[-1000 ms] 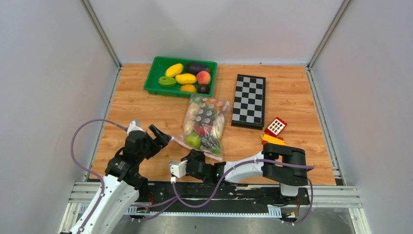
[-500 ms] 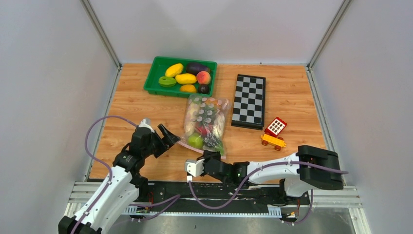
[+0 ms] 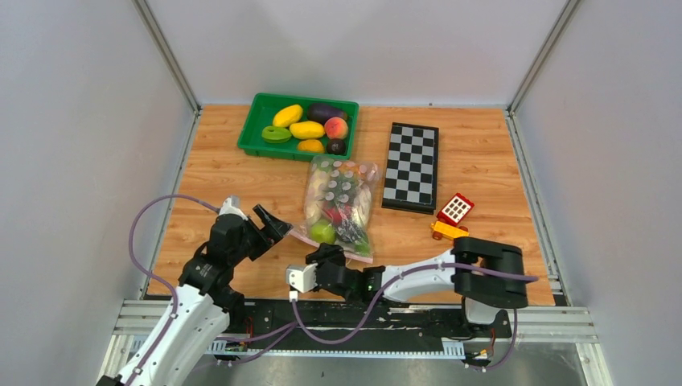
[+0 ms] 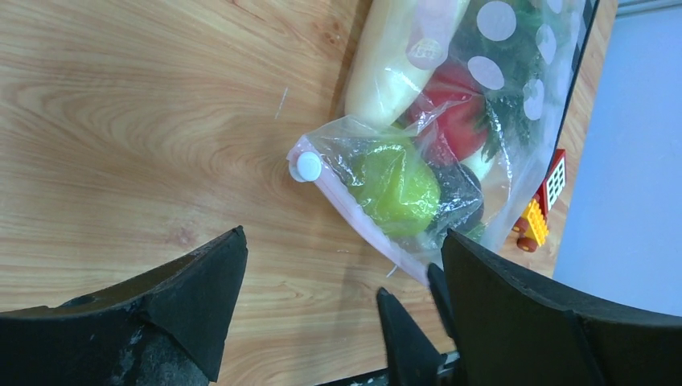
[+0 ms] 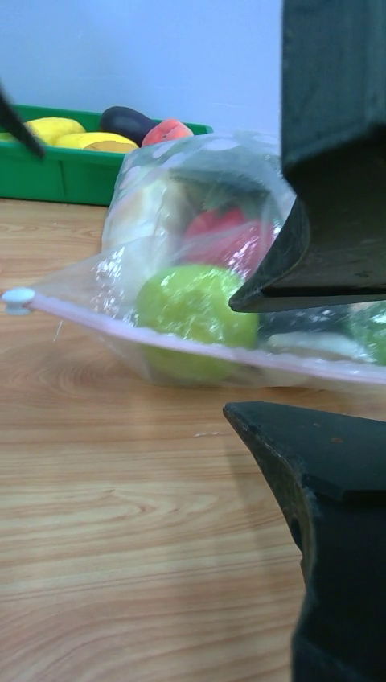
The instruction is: Open the zip-top bag and remove the fake food
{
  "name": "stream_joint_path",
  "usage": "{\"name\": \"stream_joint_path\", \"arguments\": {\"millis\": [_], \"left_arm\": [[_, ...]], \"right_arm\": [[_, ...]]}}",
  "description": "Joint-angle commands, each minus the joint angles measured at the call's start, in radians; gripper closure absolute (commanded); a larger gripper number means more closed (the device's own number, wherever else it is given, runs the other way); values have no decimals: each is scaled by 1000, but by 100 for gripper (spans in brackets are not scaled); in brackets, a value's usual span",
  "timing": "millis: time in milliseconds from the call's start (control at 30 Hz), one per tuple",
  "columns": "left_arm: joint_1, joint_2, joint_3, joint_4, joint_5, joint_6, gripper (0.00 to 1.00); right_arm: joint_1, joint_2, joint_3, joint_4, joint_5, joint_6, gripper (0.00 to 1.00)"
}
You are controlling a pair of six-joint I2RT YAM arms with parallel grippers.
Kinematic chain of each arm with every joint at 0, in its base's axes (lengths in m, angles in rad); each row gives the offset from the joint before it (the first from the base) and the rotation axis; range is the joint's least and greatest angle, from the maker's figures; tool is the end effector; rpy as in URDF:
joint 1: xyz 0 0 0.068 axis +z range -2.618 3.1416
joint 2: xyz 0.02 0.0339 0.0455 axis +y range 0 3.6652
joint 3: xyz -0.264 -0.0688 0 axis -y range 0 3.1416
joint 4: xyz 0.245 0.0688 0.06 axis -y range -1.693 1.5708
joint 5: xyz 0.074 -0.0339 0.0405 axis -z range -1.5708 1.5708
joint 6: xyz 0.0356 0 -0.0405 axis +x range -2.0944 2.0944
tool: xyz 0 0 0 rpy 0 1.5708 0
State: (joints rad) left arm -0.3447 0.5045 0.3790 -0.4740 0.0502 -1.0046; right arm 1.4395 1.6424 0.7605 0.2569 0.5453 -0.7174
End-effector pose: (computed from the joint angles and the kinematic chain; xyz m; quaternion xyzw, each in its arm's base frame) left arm 0.1217 -0.0456 0.2082 -0.2754 0.8402 -0.3088 0.3505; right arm 0.0609 0.3204 0.1647 -0.6976 0.5134 -0.0693 0.4950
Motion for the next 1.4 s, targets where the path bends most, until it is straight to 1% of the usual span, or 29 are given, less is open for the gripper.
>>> {"name": "stream_joint_path", "arguments": {"millis": [0, 100, 167, 200, 333, 367, 467, 567, 633, 733, 767, 867, 1000, 1200, 1367], "left_arm": [[0, -38, 53, -69, -48, 17, 2], [0, -47, 59, -86, -47, 22, 2], [0, -47, 59, -88, -48, 23, 2], [0, -46, 58, -86, -48, 21, 2], [0, -40, 51, -61, -44, 15, 2], [-1, -38, 50, -52, -37, 14, 2], [0, -23, 41, -17, -5, 7, 3], [0, 12, 22, 50, 61, -10, 6], [0, 42, 0, 111, 113, -36, 9], [-1, 81, -41, 217, 183, -81, 17], [-2, 91, -52, 248, 198, -95, 20], [-4, 114, -76, 310, 222, -125, 24], [-14, 142, -100, 384, 245, -165, 27], [-25, 193, -136, 467, 228, -203, 33], [-34, 282, -154, 569, 243, -220, 38]], "right_arm": [[-5, 106, 68, 106, 48, -50, 55], [-15, 157, 76, 178, 107, -73, 57], [-23, 188, 69, 230, 155, -107, 62], [-28, 199, 64, 246, 170, -118, 67], [-33, 194, 20, 258, 186, -132, 95], [-34, 178, 9, 239, 183, -123, 100], [-33, 98, -39, 167, 151, -74, 100], [-34, -15, -101, 119, 79, -9, 100], [-33, -101, -140, 112, 36, 25, 100], [-34, -166, -196, 129, 21, 49, 100], [-35, -177, -207, 137, 24, 53, 100], [-35, -215, -236, 150, 20, 70, 100], [-35, -254, -265, 168, 8, 90, 100], [-35, -263, -274, 167, 16, 101, 100], [-35, -268, -275, 169, 10, 111, 100]]}}
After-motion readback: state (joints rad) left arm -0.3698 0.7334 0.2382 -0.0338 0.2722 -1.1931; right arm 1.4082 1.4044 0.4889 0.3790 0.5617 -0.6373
